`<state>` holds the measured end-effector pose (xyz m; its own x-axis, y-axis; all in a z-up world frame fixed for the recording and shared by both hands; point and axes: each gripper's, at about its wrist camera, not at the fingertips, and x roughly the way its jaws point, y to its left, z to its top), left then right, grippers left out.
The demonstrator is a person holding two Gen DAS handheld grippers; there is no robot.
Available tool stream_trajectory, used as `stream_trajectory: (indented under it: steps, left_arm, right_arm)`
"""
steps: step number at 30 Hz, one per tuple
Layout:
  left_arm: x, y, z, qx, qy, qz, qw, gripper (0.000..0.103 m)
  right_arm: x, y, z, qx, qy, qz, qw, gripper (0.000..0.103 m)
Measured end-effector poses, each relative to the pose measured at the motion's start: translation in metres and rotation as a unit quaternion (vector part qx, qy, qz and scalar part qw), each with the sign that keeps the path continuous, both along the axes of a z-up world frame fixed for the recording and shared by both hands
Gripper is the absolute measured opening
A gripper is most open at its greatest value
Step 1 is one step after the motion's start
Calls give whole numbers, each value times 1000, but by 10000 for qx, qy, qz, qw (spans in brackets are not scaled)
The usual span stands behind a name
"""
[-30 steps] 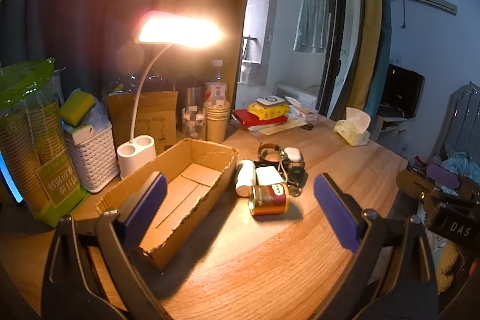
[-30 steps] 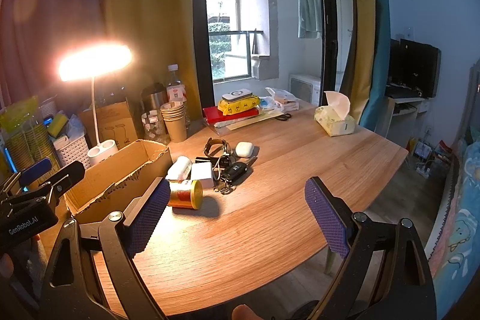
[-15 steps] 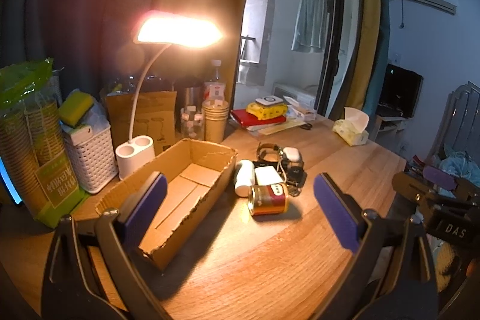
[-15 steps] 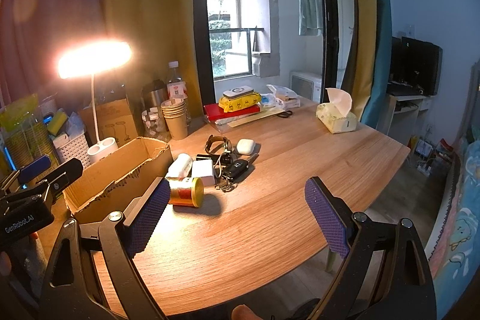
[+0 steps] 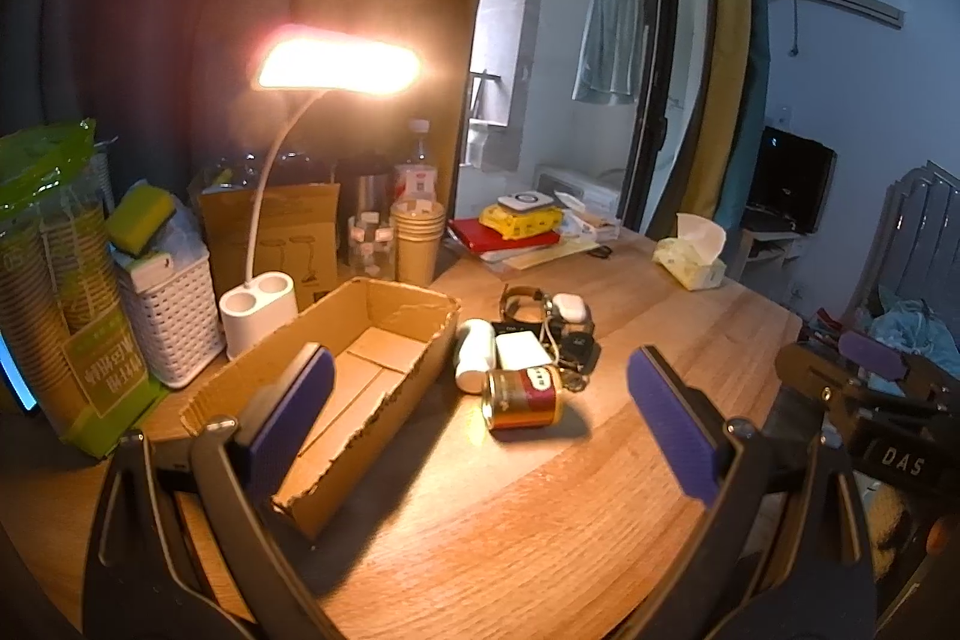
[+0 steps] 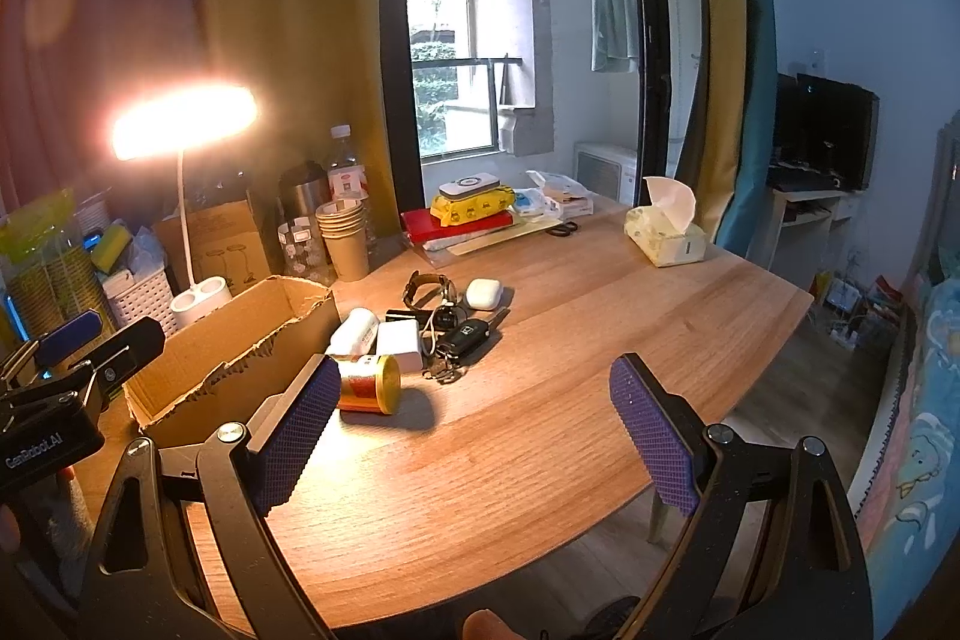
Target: Organize rigid objects
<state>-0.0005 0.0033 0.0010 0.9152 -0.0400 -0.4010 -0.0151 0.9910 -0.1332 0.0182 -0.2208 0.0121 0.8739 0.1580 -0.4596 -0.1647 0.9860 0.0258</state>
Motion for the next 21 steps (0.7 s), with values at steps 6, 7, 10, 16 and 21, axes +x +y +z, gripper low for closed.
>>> stream_trajectory:
  steps: [6,7,10,16,21]
  left_arm:
    - [-2,0,2,-7,-46,-32,10000,99]
    - [-2,0,3,-8,-55,-42,10000,99]
    - [-2,0,4,-6,-72,-62,10000,99]
    - [-3,-1,5,-2,-87,-77,9999,99]
    - [-3,0,6,-30,-88,-92,9999,99]
  right_arm:
    - [0,0,1,-18,-34,-16,10000,93]
    - [-1,0,1,-13,-39,-12,10000,93]
    - [0,1,1,-16,-41,-8,10000,93]
    - [0,2,1,-23,-41,-9,10000,93]
    - [0,3,0,-59,-33,23,10000,93]
